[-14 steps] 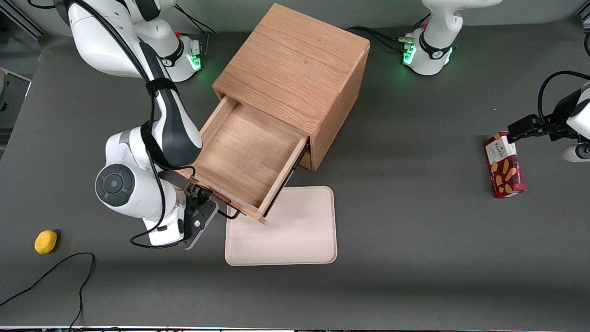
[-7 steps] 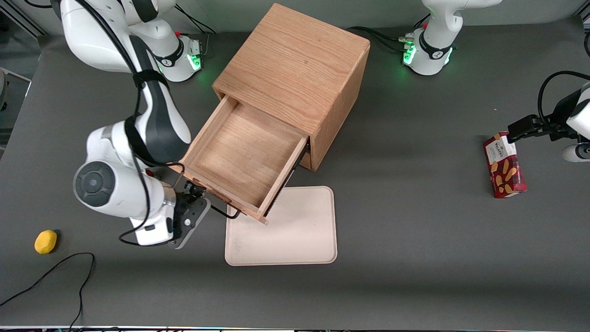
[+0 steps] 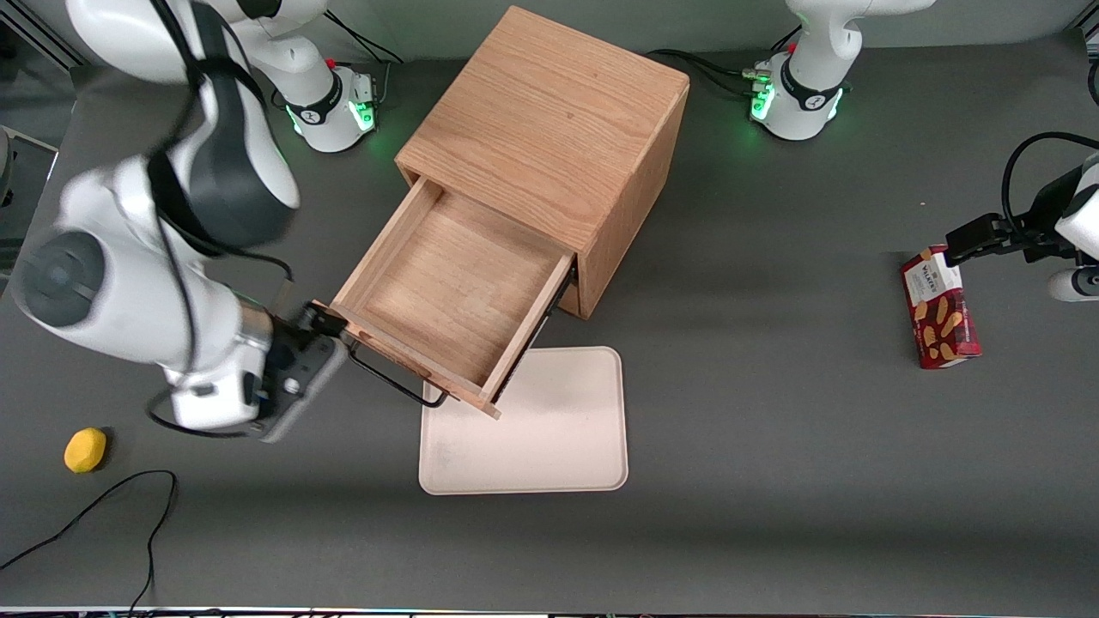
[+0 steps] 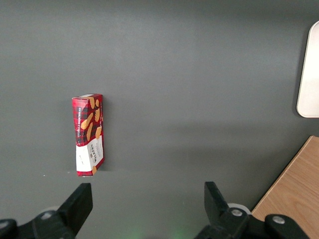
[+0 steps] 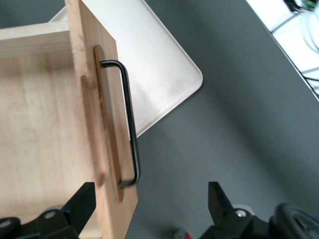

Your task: Open upper drawer

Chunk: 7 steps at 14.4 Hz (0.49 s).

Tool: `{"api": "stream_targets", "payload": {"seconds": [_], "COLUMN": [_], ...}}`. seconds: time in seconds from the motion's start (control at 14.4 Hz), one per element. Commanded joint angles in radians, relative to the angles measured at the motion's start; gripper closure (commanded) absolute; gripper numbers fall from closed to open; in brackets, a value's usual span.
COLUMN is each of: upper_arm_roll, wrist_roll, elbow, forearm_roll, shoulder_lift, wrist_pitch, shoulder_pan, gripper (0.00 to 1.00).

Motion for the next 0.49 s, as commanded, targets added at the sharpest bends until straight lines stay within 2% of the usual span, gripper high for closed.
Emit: {"api": "stream_targets", "payload": {"seconds": [0.0, 0.21, 0.42], "upper_arm_roll": [-0.023, -0.023, -0.023], "wrist_roll": [0.066, 0.138, 0.281], "elbow": [-0.016, -0.022, -0.101], "forearm_roll": [0.002, -0.064, -0.097], "shoulder_lift": [-0.083, -0.159, -0.267], "wrist_pitch": [-0.043, -0.049, -0.052], "shoulder_pan": [0.0, 0.005, 0.002], "gripper": [0.0, 0.0, 0.0]}}
